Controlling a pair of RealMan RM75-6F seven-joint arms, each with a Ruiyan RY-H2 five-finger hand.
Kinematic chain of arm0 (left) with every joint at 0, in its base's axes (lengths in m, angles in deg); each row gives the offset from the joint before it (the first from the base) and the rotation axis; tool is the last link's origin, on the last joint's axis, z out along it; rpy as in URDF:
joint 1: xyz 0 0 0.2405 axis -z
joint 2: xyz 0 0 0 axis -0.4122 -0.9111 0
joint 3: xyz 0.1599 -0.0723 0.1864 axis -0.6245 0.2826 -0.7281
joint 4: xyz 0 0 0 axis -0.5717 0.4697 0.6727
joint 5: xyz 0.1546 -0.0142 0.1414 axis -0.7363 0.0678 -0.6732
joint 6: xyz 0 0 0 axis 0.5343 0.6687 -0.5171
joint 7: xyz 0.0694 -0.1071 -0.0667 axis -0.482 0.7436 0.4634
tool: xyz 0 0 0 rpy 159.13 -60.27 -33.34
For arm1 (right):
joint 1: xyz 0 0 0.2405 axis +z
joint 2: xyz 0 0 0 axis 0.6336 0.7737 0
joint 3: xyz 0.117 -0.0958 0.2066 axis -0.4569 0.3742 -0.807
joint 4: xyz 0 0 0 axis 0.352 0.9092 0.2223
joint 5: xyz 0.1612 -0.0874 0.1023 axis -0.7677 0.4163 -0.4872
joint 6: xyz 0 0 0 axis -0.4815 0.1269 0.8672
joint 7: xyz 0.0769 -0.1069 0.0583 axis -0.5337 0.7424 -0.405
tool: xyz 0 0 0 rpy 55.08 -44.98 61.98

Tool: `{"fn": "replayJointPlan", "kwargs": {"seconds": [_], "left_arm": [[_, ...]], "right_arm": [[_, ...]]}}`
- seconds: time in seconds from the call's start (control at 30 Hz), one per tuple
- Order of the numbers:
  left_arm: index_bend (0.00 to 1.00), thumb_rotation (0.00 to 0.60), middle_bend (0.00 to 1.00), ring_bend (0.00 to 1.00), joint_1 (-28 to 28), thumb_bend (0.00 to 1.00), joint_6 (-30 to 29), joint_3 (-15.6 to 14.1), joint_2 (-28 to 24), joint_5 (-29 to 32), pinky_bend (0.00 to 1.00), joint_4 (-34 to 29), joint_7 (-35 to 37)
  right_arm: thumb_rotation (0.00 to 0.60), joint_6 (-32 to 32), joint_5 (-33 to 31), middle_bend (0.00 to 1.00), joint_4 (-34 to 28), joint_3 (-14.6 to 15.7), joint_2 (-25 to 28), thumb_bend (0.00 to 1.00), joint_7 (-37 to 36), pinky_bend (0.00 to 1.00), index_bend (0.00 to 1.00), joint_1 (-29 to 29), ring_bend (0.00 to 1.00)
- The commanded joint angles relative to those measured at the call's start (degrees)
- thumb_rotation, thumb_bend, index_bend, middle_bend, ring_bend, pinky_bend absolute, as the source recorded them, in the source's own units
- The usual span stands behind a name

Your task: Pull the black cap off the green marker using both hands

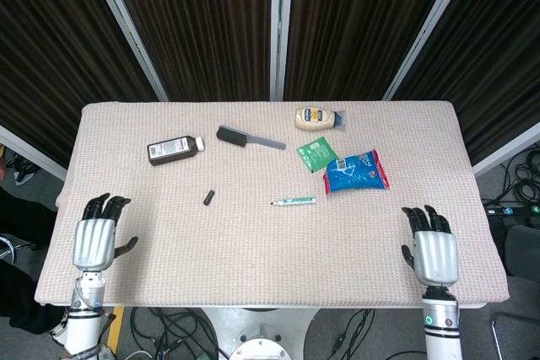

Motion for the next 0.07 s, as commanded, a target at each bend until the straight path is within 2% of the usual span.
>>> {"fn": "replayJointPlan", "kwargs": {"seconds": [0.03, 0.07], "left_arm": [[0.25, 0.6, 0.24, 0.14, -1.9, 0.06, -1.42, -0.92, 0.26, -1.55, 0.18, 0.2, 1.46], [0.25, 0.6, 0.24, 0.14, -2.34, 0.06, -1.69, -1.11, 0.31, -1.94, 0.18, 0.32, 1.75]], "right_arm": [[0.6, 1.28, 1.03, 0.24, 2.7, 0.38, -0.18, 0.07, -2.13, 0.19, 0.19, -2.73, 0.12], [0.6, 1.41, 1.33, 0.24, 3.25, 0.24, -0.44, 0.07, -2.61, 0.19, 0.19, -3.24, 0.12]]}}
